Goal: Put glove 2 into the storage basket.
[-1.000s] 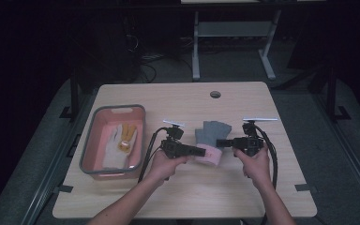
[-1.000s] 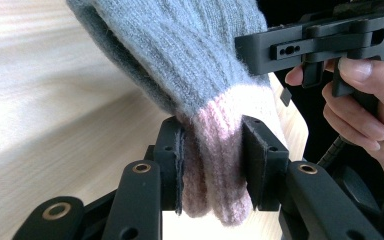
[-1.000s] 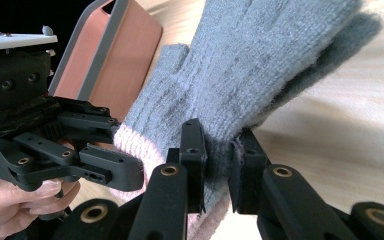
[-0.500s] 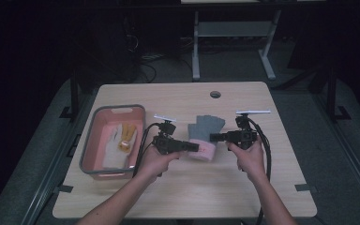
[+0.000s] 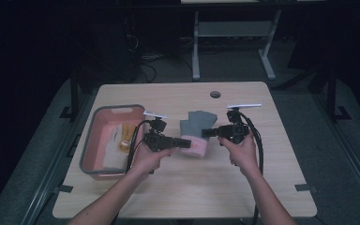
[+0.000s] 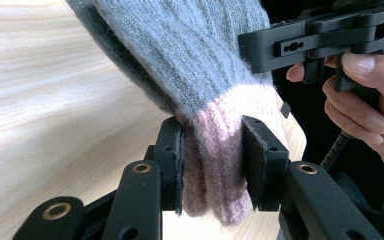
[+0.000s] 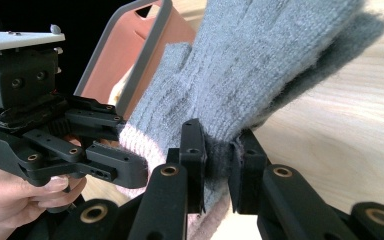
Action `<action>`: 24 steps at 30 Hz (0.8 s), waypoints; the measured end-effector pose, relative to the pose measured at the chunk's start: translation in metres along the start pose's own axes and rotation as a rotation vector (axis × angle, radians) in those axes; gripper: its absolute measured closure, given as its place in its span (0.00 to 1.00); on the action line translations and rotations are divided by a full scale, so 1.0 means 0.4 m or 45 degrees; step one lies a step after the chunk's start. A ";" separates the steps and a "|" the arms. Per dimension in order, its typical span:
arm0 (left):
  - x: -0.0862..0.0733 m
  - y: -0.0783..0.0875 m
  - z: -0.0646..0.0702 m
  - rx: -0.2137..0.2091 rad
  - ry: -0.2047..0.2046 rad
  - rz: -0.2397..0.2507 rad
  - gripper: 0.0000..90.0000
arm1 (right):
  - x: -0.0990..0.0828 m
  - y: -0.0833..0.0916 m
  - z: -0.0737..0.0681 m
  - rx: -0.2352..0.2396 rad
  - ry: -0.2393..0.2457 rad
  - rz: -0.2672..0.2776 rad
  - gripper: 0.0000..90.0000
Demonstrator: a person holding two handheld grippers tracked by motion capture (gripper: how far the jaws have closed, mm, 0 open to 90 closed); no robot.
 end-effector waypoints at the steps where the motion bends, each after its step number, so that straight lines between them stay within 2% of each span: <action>1: 0.001 0.004 0.000 0.003 0.003 -0.001 0.71 | 0.001 -0.003 -0.001 0.006 0.001 -0.003 0.87; 13: 0.008 0.043 -0.017 0.018 -0.003 0.026 0.71 | 0.025 -0.030 -0.030 0.033 0.014 -0.016 0.87; 14: 0.007 0.046 -0.017 0.022 0.010 0.027 0.71 | 0.026 -0.033 -0.031 0.038 0.014 -0.019 0.87; 24: 0.010 0.078 -0.029 0.038 0.016 0.044 0.71 | 0.043 -0.060 -0.052 0.069 0.025 -0.032 0.87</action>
Point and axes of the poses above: each handheld gripper's, and its own axes: y roughly backward along the jaws, x roughly out of its top, z roughly to its right, the point moved 4 cm from there along -y, roughly forward along the jaws, and after that the axes turned 2 degrees about z, right-handed, at the moved point
